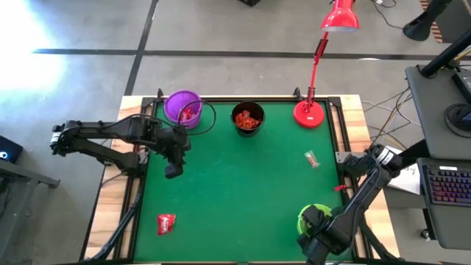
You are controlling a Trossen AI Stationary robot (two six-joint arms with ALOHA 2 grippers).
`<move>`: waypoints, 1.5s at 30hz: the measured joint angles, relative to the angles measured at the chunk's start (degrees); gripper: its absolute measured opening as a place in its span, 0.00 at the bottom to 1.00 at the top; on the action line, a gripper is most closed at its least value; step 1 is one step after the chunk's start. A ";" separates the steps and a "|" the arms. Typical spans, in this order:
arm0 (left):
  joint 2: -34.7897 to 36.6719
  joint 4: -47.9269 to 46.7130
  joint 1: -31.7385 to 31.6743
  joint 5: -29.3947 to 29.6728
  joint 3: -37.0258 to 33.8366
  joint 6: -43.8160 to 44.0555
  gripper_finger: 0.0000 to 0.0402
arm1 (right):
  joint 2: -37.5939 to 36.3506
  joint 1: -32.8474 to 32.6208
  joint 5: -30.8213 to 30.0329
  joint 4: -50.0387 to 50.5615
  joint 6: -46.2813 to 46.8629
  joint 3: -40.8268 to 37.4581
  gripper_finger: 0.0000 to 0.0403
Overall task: Sort candy
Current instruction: Put the red gummy into the green bucket
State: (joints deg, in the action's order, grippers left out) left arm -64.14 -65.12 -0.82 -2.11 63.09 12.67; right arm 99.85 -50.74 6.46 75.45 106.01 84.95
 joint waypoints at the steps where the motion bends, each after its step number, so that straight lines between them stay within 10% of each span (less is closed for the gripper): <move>1: 0.00 0.00 0.00 0.00 0.00 -0.13 0.35 | -0.29 0.00 0.01 0.47 0.41 0.29 0.31; 15: -0.04 0.36 0.00 0.00 0.00 -0.47 0.35 | -1.21 0.52 -2.22 6.07 3.05 3.56 0.40; 23: -0.04 3.13 0.00 0.02 -0.02 -1.18 0.35 | -3.36 0.84 -17.49 14.86 5.42 8.73 0.40; 31: -0.04 3.31 -0.02 0.06 -0.02 -1.20 0.35 | -9.06 5.79 -36.84 14.62 -3.77 7.61 0.40; 45: -0.04 4.27 -0.02 0.13 -0.02 0.09 0.35 | -13.34 27.24 -38.60 14.54 -35.53 5.02 0.41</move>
State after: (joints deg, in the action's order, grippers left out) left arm -64.18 -60.85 -0.84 -1.98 63.07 12.76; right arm 86.51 -23.50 -32.14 89.98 70.48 89.96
